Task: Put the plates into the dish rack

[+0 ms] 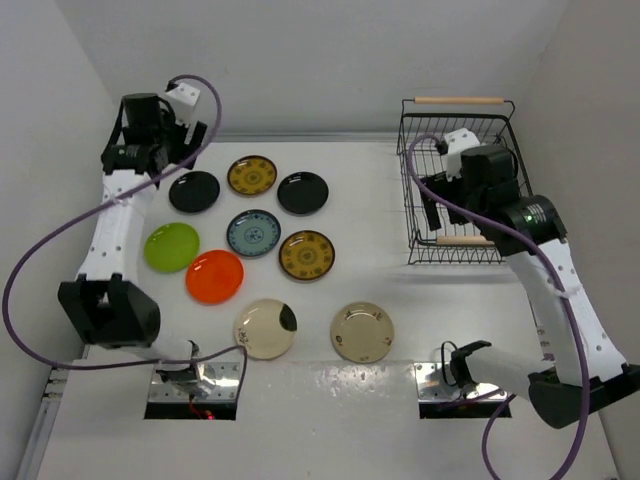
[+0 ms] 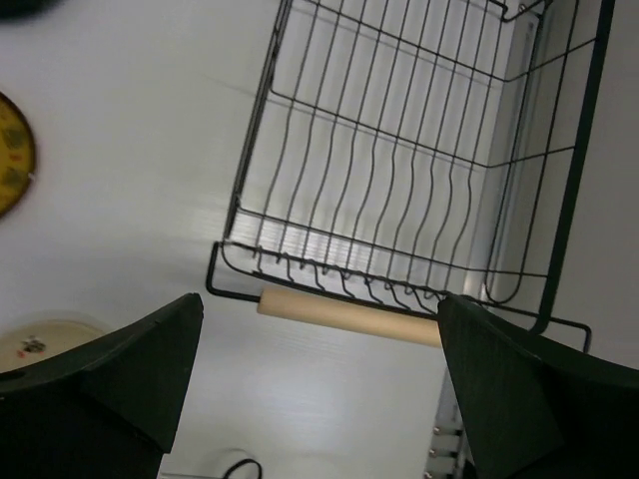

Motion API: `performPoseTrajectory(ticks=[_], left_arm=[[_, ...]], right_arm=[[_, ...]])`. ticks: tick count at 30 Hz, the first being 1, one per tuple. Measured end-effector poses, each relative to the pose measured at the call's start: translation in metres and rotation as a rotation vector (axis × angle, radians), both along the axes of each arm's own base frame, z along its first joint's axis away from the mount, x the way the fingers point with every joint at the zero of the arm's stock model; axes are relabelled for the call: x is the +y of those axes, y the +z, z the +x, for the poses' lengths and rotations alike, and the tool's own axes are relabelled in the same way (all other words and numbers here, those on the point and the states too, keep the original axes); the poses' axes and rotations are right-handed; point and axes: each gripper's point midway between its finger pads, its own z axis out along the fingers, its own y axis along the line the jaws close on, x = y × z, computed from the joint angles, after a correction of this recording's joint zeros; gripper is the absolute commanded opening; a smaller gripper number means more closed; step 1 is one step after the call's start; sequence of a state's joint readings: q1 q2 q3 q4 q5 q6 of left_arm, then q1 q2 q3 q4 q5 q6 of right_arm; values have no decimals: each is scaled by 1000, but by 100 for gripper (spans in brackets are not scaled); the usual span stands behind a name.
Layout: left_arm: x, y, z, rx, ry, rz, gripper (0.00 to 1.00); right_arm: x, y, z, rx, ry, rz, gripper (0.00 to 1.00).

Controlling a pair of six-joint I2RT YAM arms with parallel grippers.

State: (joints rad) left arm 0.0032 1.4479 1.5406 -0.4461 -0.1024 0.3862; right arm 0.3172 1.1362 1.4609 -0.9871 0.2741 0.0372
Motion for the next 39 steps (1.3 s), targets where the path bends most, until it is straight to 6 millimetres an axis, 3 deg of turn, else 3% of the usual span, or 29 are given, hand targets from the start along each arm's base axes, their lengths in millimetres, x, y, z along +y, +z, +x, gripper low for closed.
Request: performPoseTrajectory(ticks=[2, 7, 10, 12, 13, 15, 16, 17, 20, 23, 26, 29, 35, 38, 39], left_arm=[[26, -33, -4, 165, 41, -45, 77], [115, -135, -37, 549, 196, -269, 76], [151, -179, -75, 666, 289, -397, 78], [164, -197, -100, 705, 341, -461, 78], [167, -206, -109, 719, 358, -486, 79], [169, -225, -123, 746, 377, -528, 79], [168, -234, -129, 760, 383, -544, 79], [166, -243, -133, 774, 384, -563, 79], [159, -267, -135, 807, 373, -609, 79], [156, -293, -130, 831, 356, -651, 75], [152, -318, -132, 864, 351, -682, 70], [153, -322, -130, 859, 354, -681, 64], [156, -326, -122, 823, 338, -670, 30], [150, -325, -113, 795, 315, -713, 3], [148, -324, -110, 785, 306, -733, 0]], right_arm=[[-3, -12, 4, 9, 1, -75, 100], [-17, -9, 24, -28, -34, -347, 100], [-2, -22, 36, 14, 20, -391, 100], [17, -33, 37, 44, 100, -370, 86], [26, -37, 36, 51, 143, -348, 55], [43, -36, 35, 33, 206, -291, 38], [49, -34, 33, 13, 218, -257, 35], [52, -32, 32, -7, 226, -230, 39], [61, -22, 26, -67, 235, -154, 69], [71, -18, 24, -98, 244, -105, 81], [88, -28, 18, -86, 275, -71, 81], [100, -39, 10, -62, 291, -54, 81], [114, -43, -1, -64, 303, -41, 80], [119, -39, -5, -78, 312, -43, 80], [121, -37, -6, -83, 317, -44, 80]])
